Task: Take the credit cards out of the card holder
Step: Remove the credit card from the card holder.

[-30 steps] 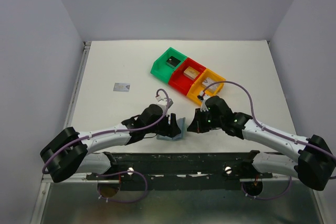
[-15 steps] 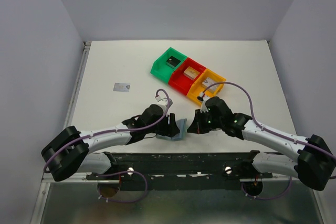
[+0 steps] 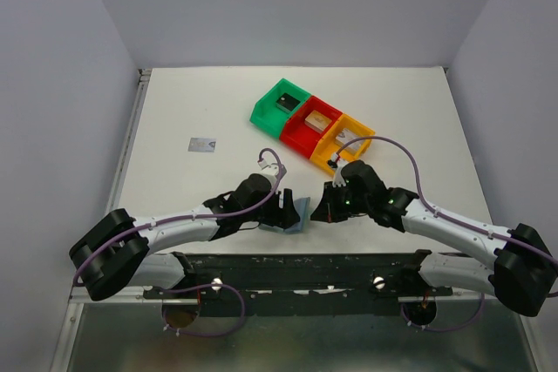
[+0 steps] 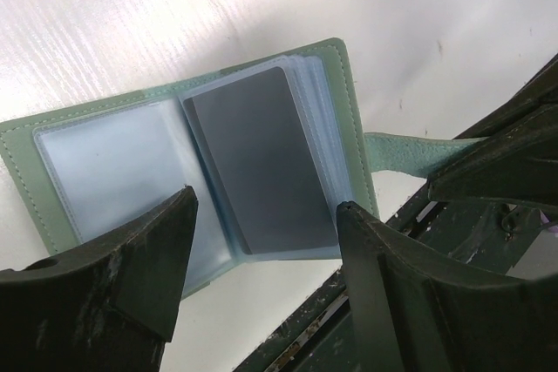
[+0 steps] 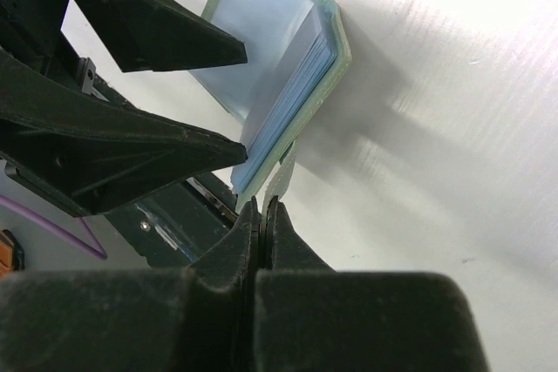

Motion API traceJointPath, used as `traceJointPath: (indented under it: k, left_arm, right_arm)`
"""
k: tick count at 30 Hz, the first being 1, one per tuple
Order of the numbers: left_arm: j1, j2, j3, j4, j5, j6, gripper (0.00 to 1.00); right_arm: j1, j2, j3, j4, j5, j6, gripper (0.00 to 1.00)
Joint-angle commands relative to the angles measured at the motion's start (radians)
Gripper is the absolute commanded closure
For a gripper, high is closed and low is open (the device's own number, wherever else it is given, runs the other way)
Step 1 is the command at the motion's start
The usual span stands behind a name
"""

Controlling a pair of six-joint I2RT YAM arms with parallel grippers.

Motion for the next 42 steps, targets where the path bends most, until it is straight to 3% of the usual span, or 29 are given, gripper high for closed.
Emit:
traceJointPath:
  k: [1,10,21,25,32,42]
  left_arm:
    - [-0.004,0.006,-0.002,0.022,0.011,0.004,0.24]
    - [-0.004,0.005,-0.002,0.038,0.031,0.012,0.24]
    - [-0.006,0.021,0.000,0.035,0.034,0.018,0.37]
    - [-0.006,0.014,-0.002,0.029,0.023,0.018,0.37]
    - [-0.006,-0.047,-0.020,-0.039,-0.070,0.004,0.22]
    - [-0.004,-0.162,-0.039,-0.209,-0.325,-0.048,0.13]
  right_arm:
    - [0.004,0.000,0.023,0.022,-0.026,-0.013,1.00]
    - [0.002,0.003,0.042,0.020,-0.030,-0.018,1.00]
    - [0.004,0.007,0.058,0.005,-0.023,-0.023,1.00]
    - [0.002,0.008,0.059,-0.001,-0.015,-0.024,1.00]
    - [0.004,0.008,0.044,-0.013,0.008,-0.032,1.00]
    - [0.004,0.007,0.035,-0.010,0.013,-0.032,1.00]
